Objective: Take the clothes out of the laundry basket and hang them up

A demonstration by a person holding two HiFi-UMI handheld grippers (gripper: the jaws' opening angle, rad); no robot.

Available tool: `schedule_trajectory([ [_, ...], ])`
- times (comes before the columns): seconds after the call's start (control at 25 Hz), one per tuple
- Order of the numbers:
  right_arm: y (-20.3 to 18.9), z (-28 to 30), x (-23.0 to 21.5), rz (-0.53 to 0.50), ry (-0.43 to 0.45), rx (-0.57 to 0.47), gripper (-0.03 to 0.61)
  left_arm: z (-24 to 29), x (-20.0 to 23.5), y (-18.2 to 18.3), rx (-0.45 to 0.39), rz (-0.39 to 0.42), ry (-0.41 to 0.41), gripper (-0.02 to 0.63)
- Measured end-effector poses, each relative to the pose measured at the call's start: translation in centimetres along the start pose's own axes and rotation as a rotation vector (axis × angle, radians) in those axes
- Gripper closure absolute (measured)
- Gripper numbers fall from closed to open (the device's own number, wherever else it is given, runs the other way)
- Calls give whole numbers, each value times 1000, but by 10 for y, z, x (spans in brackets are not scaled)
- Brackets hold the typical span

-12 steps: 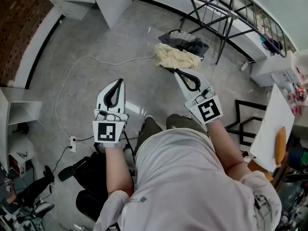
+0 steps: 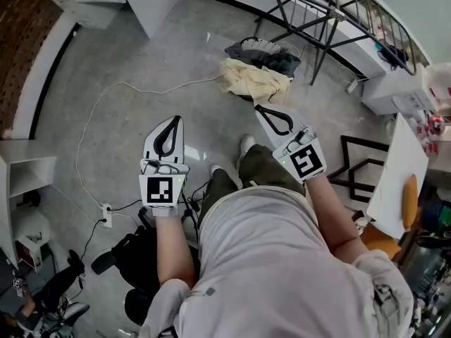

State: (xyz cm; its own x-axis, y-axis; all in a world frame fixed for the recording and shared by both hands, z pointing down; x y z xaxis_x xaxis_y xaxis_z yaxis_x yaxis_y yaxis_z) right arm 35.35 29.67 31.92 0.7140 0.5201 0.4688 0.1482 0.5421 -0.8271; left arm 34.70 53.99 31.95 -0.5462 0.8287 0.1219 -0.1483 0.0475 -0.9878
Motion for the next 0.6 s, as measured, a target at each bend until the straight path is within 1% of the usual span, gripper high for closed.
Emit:
schedule_trajectory([
  [0.08, -14, 7, -7, 9, -4, 30, 572, 16, 4, -7, 16, 6, -14, 614],
  [0.16, -27, 18, -20, 32, -19, 26, 572, 36, 10, -12, 30, 0, -23, 614],
  [0.24, -42, 32, -38, 86, -41, 15, 572, 58, 19, -15, 57, -4, -22, 614],
  [0.28, -49, 39, -49, 107, -48, 11, 572, 72, 24, -15, 68, 7, -26, 612],
  [0.36, -64, 58, -75, 94, -44, 1, 572, 103, 37, -15, 86, 34, -30, 613],
  [0.44, -80, 77, -103, 92, -39, -5, 572, 140, 50, -11, 90, 36, -34, 614],
  [0.6, -114, 118, -159, 167, -47, -2, 572, 214, 73, -4, 145, 66, -49, 612],
])
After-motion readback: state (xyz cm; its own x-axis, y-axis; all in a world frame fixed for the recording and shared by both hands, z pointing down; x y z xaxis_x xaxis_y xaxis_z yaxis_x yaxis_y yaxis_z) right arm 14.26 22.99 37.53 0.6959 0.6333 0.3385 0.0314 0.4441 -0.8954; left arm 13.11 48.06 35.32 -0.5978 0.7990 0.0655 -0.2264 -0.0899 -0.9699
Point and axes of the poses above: the fingertips, and each gripper's own axes: z forward along the fingers, x to its left, y out of its top, the point moved 7 cm from there along -z, backward along the fingers, and after that the axes turned 9 degrees about -z, right-handed, at the moved point
